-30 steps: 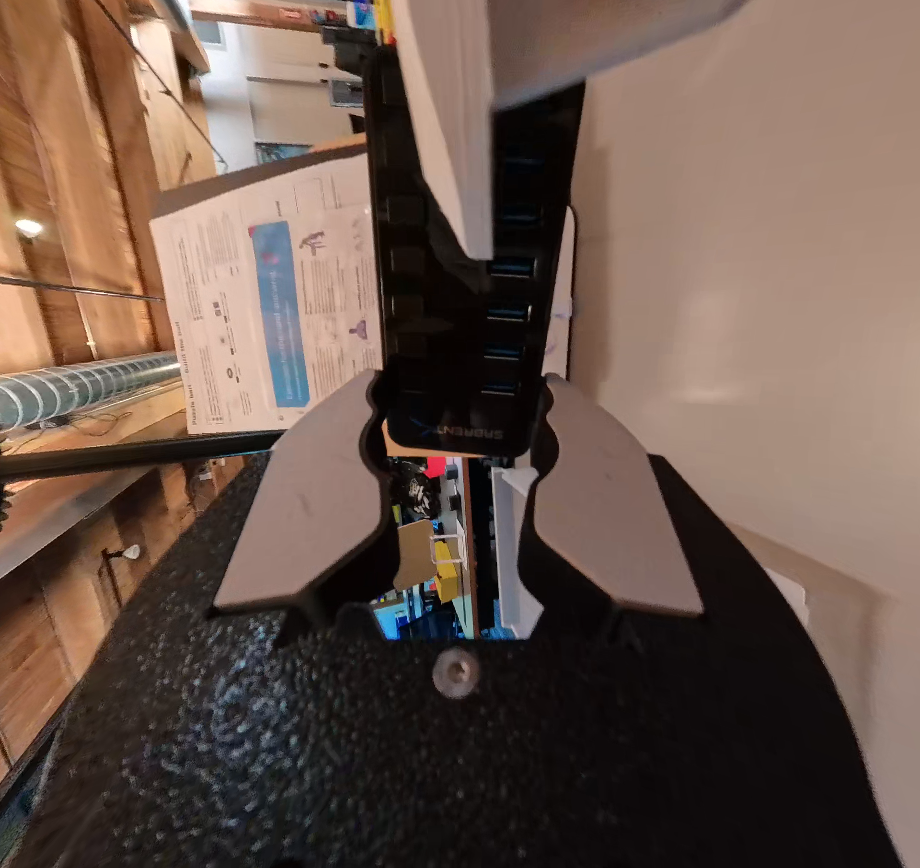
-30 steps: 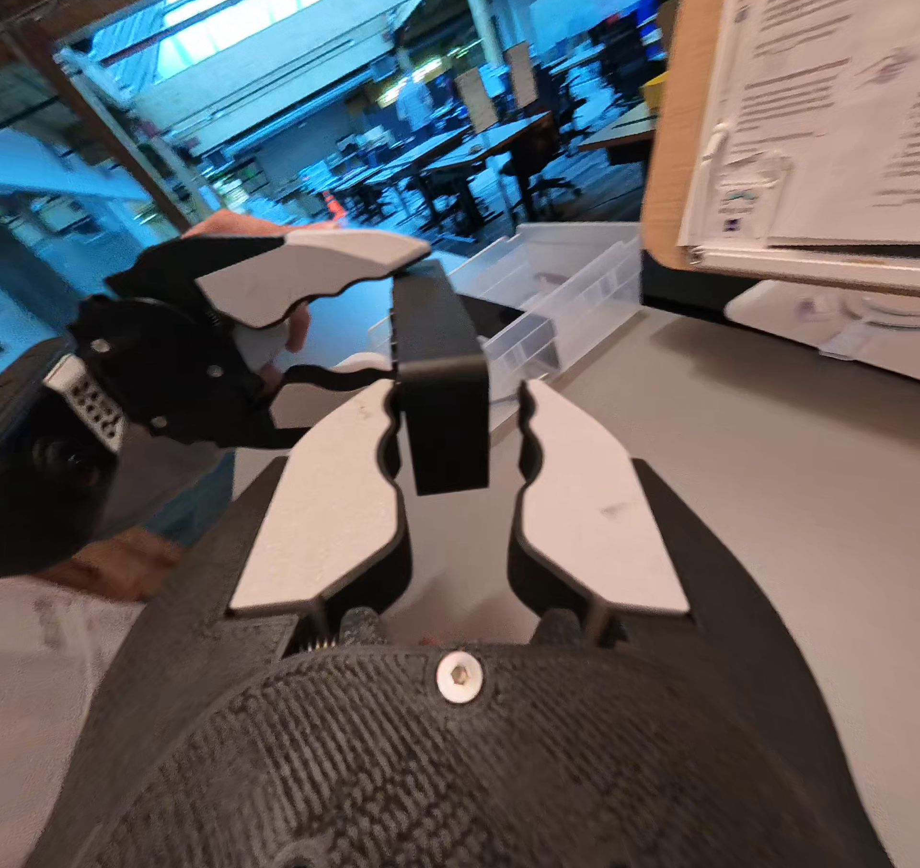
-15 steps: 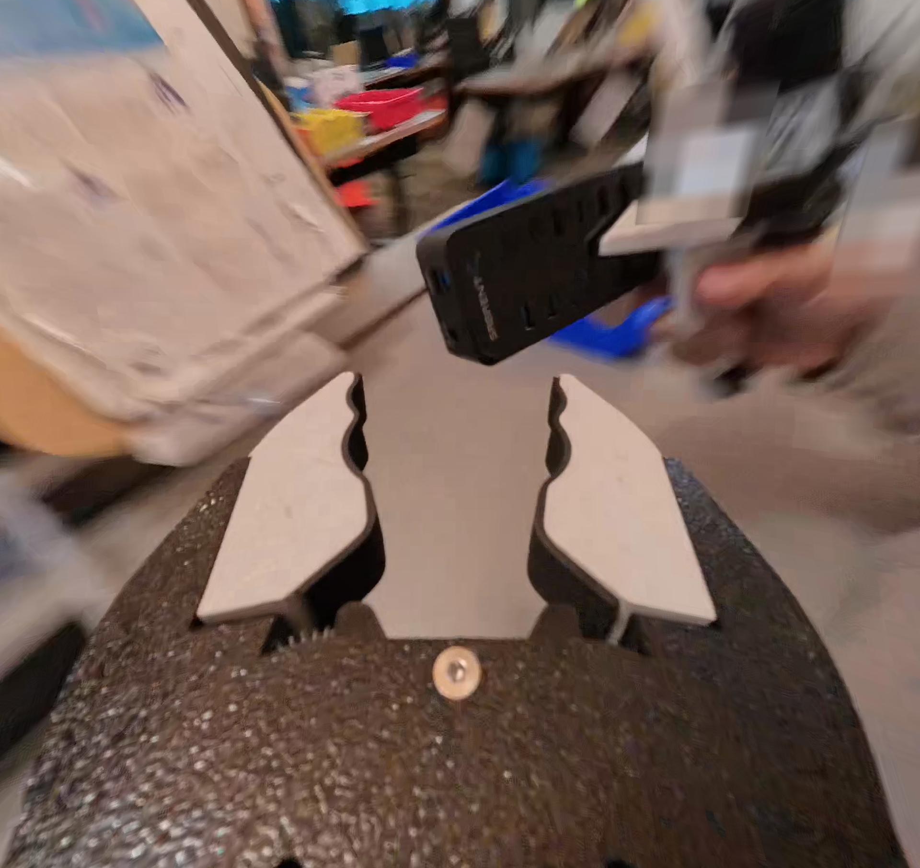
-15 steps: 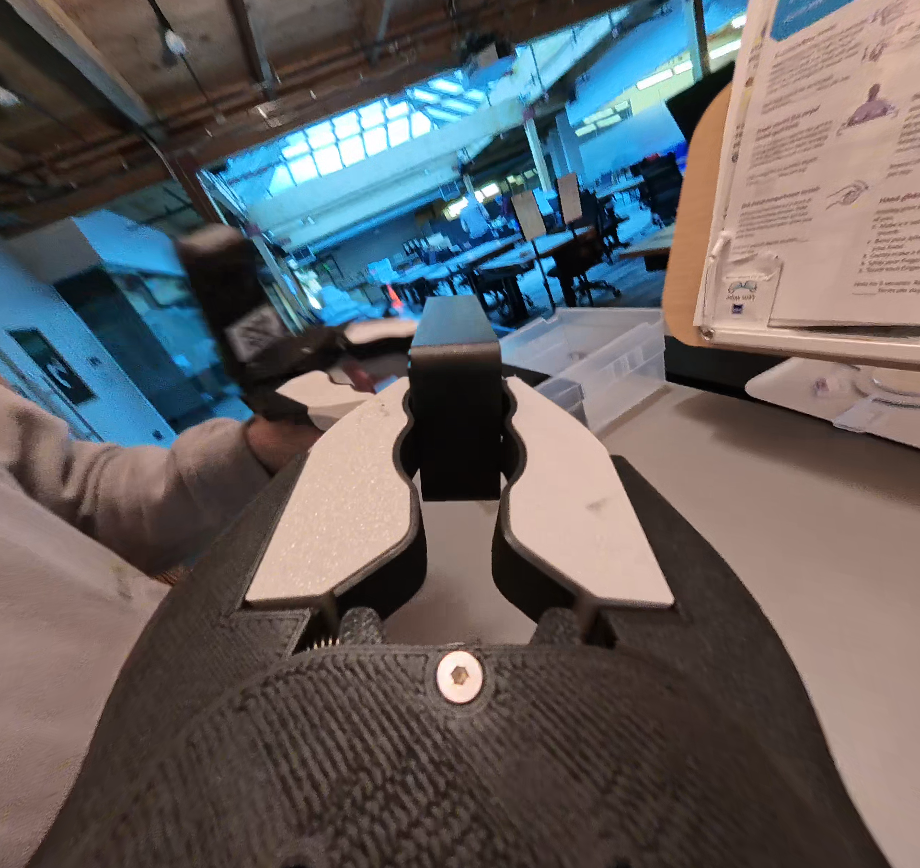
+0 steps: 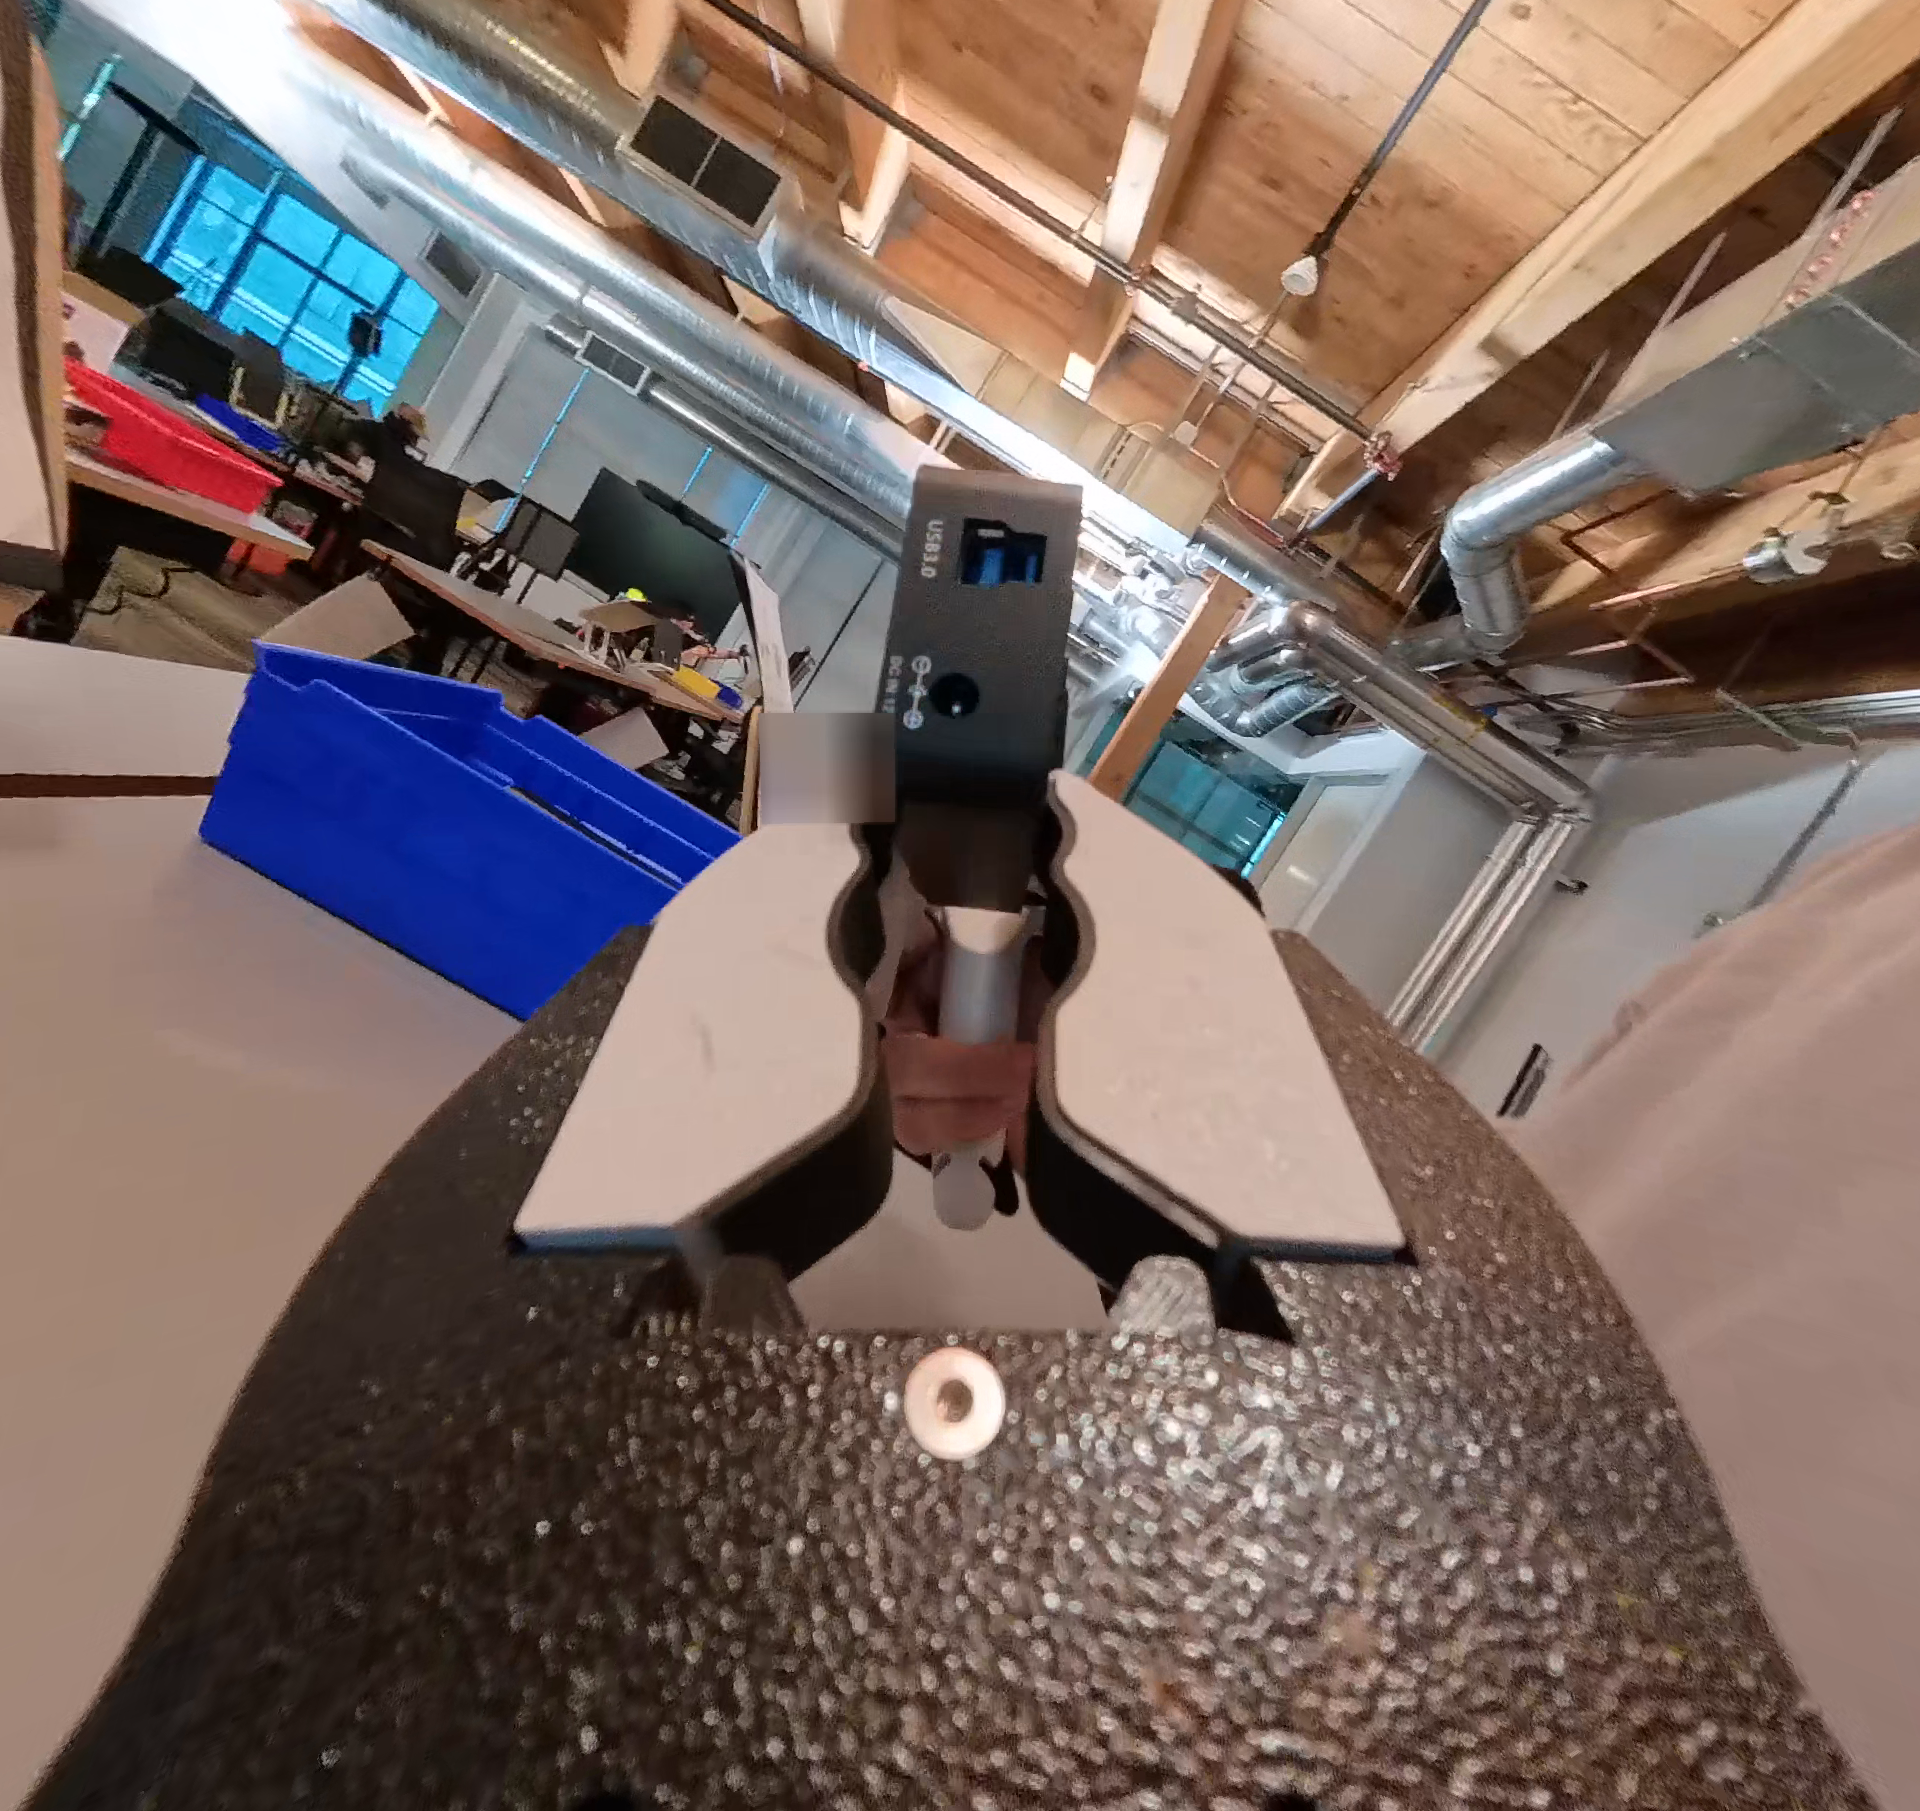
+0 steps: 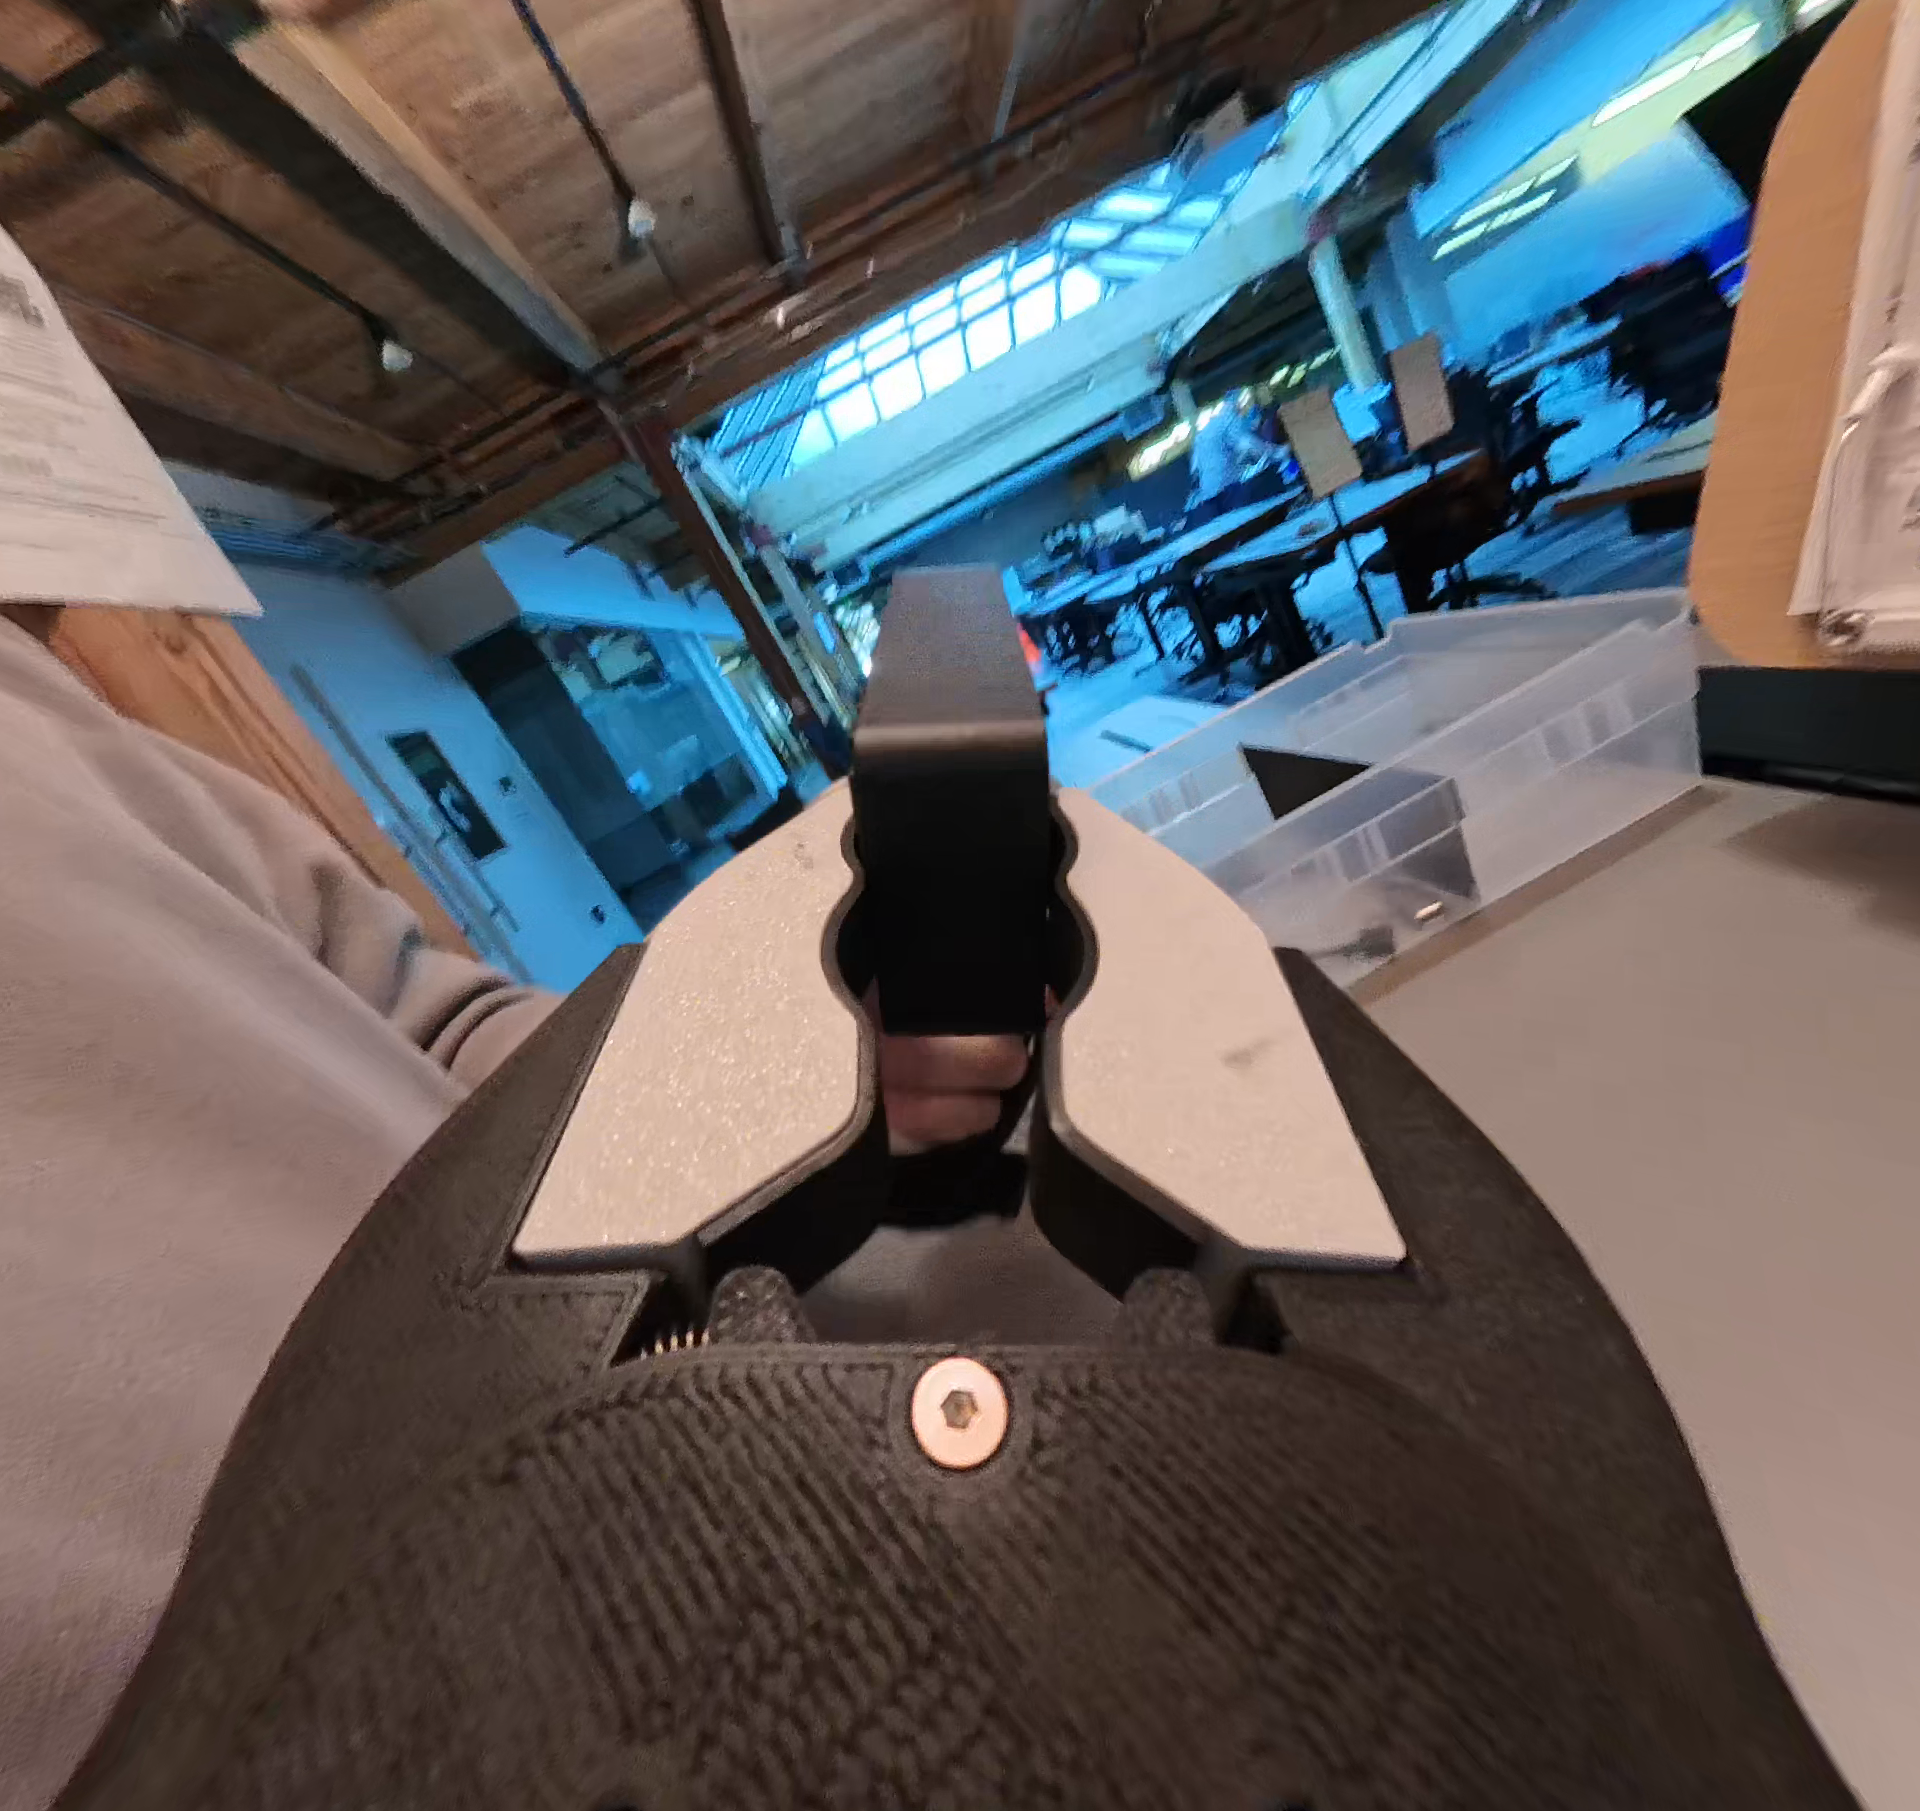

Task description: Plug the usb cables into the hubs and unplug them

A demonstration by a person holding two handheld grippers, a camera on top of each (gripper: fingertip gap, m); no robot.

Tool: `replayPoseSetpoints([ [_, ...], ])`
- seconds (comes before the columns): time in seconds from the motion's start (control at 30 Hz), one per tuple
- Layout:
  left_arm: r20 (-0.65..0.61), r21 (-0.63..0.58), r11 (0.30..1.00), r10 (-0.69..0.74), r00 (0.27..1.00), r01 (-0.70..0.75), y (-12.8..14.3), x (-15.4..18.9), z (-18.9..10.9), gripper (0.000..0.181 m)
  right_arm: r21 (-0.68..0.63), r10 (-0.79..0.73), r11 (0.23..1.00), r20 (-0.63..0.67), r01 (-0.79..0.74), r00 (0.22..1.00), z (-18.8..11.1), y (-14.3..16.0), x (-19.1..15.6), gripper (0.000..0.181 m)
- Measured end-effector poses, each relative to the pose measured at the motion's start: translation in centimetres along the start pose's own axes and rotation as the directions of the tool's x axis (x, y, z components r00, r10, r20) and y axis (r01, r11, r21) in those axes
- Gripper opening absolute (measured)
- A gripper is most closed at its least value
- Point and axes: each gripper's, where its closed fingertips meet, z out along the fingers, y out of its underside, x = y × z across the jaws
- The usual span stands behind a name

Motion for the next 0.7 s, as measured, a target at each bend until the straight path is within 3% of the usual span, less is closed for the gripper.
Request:
replayPoseSetpoints([
  [0.17,-0.002,-0.145,0.987,0.063,0.998,-0.063,1.5,-0.5,-0.8,0.026,-0.22,-0.134,0.969,-0.073,0.116,0.988,-0.6,2.5,0.9,0.033],
  [0.27,-0.021,-0.312,0.927,0.211,0.977,-0.207,2.0,-0.4,-1.1,0.026,-0.359,-0.315,0.9,-0.151,0.245,0.937,-1.8,2.6,2.2,0.061],
  [0.33,-0.045,-0.386,0.877,0.29,0.956,-0.285,1.7,-0.4,-1.1,0.026,-0.465,-0.349,0.846,-0.111,0.262,0.93,-2.5,3.4,2.0,0.068],
  [0.43,-0.094,-0.492,0.787,0.376,0.922,-0.371,1.4,-0.7,-1.2,0.026,-0.525,-0.374,0.799,-0.051,0.294,0.926,-2.6,4.3,1.8,0.066],
  [0.53,-0.183,-0.587,0.687,0.403,0.897,-0.428,2.0,-0.6,-1.4,0.026,-0.512,-0.363,0.804,-0.02,0.302,0.932,-1.7,4.7,1.2,0.047],
  [0.6,-0.22,-0.622,0.645,0.4,0.889,-0.444,2.3,-0.6,-1.3,0.026,-0.56,-0.382,0.768,-0.008,0.312,0.924,-1.5,5.9,1.7,0.03],
  [0.7,-0.239,-0.642,0.615,0.407,0.882,-0.458,2.6,-0.8,-1.3,0.026,-0.599,-0.456,0.714,-0.007,0.361,0.89,-1.6,6.9,2.5,0.027],
])
